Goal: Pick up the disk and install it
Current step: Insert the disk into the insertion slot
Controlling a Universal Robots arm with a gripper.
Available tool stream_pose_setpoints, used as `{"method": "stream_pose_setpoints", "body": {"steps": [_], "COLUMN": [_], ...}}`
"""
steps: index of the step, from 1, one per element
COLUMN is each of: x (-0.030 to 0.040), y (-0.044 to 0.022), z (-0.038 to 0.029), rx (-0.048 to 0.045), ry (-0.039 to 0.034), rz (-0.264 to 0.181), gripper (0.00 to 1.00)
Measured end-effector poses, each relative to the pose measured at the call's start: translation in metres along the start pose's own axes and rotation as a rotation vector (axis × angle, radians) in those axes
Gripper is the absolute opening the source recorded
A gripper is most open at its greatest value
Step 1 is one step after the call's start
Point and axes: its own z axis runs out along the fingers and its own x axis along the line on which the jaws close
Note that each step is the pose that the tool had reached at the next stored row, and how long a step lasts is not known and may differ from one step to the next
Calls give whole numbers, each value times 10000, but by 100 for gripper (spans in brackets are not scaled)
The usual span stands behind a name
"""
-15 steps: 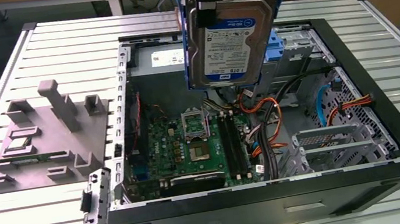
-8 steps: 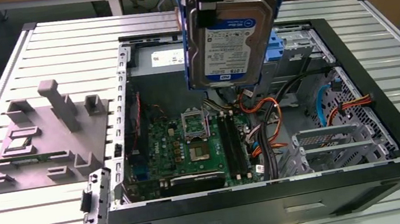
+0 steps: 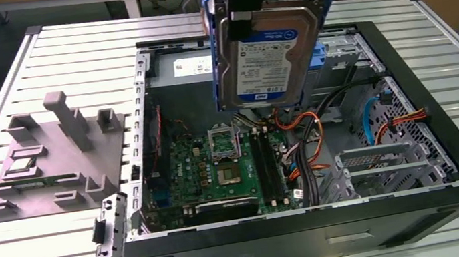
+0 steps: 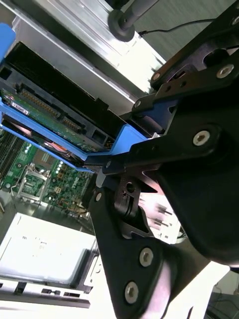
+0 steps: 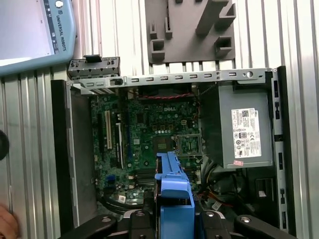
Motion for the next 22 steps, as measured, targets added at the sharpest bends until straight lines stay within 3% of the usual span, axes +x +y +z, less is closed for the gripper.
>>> {"method": "stream_pose_setpoints", "body": {"steps": [8, 12, 19, 22], "x": [182, 199, 182, 177], "y": [-22, -56, -276, -337], "z": [12, 19, 21, 24], "rx": [1, 5, 5, 5], "ry": [2, 2, 2, 0], "rz": [0, 0, -11, -12], "gripper": [36, 36, 36, 36]}}
